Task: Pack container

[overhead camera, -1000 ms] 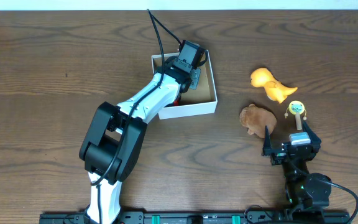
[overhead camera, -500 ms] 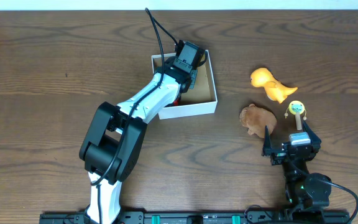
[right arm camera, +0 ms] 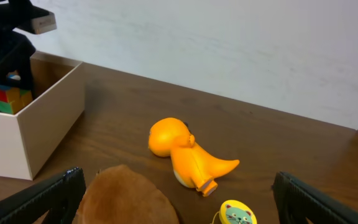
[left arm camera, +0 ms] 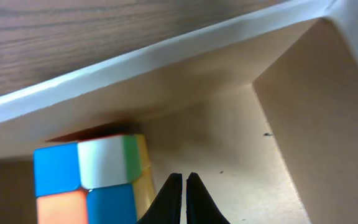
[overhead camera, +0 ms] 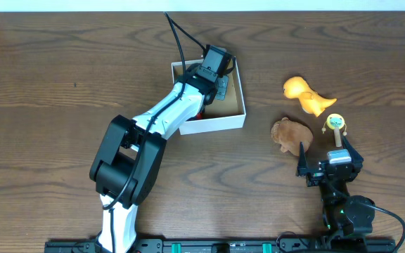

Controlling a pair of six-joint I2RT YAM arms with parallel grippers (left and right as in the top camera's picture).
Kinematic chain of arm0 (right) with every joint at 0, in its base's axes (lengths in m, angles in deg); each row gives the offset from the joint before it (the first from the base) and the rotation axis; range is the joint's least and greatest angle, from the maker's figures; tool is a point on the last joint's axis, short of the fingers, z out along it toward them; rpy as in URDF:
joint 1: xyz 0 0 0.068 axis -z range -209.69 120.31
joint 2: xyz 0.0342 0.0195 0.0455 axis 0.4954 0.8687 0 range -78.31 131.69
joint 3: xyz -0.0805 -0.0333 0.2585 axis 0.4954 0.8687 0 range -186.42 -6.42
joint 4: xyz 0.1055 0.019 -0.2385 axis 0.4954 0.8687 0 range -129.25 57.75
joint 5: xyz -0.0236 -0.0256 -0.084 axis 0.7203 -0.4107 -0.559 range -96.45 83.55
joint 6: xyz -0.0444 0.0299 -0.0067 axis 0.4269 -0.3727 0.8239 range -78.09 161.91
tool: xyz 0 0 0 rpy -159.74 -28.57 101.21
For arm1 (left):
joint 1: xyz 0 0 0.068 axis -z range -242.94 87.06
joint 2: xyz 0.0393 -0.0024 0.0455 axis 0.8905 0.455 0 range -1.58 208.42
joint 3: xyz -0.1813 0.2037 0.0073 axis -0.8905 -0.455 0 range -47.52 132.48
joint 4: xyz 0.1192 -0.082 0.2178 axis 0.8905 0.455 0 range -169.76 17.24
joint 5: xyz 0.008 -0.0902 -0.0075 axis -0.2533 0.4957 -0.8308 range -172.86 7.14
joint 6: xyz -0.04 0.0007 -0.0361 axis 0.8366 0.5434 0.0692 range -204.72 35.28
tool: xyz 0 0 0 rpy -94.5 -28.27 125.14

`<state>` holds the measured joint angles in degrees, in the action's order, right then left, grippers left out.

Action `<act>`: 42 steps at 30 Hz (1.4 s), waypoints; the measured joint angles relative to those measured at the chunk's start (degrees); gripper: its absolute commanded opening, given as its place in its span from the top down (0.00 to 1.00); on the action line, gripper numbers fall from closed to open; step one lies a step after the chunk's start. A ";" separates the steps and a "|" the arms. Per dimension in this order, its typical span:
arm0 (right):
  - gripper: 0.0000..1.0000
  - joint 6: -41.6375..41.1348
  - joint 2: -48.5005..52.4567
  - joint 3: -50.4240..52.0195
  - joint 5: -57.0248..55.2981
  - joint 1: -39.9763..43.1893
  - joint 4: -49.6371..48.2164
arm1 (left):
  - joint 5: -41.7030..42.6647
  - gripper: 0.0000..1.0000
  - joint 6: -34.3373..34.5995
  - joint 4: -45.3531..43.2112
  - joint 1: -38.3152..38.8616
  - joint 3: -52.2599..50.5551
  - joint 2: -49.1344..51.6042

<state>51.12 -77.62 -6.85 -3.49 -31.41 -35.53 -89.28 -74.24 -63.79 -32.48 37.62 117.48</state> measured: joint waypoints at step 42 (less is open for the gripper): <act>0.01 0.00 0.00 0.00 0.00 0.00 0.00 | -13.57 0.95 0.02 0.79 -0.02 0.00 2.34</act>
<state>51.12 -77.62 -6.85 -3.49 -31.41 -35.53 -102.85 -74.22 -63.01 -32.50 37.62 119.82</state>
